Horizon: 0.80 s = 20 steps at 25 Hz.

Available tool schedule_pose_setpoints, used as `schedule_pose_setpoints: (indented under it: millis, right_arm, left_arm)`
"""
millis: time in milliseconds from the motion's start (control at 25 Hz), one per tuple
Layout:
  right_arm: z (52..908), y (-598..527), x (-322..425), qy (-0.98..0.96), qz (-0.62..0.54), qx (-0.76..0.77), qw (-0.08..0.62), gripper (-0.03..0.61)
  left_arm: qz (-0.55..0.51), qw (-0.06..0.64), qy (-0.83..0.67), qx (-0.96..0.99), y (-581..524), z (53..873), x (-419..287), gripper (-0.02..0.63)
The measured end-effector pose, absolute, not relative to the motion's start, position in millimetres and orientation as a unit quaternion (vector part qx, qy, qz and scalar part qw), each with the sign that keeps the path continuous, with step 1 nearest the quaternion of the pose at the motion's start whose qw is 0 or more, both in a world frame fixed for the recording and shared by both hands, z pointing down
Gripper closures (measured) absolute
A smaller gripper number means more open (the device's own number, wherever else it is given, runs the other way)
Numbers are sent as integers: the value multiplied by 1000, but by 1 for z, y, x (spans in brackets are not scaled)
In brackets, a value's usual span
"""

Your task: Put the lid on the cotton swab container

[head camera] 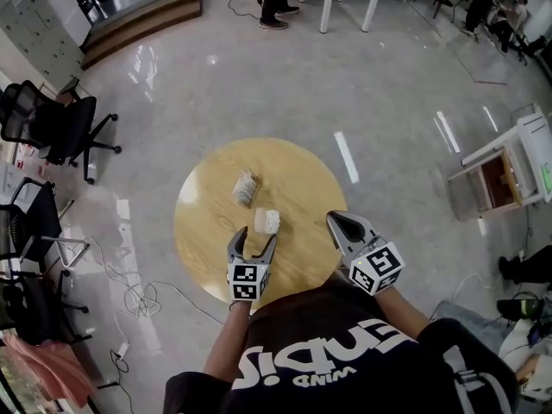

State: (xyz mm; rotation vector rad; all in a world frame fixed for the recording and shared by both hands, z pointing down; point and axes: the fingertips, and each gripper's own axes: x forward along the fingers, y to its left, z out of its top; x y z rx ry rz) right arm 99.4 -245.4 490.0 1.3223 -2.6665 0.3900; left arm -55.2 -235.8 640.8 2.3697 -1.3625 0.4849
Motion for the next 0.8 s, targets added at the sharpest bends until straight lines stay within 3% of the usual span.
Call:
schedule_pose_setpoints:
  millis: [480,800]
  right_arm:
    - [495,-238,114,-882,134,444,79,575]
    - [494,-235,125,-878,135,452,83,575]
  left_arm:
    - [238,205,-480,819,-248,726,-33,301]
    - [250,210,-479,815,-255,736,-28,304]
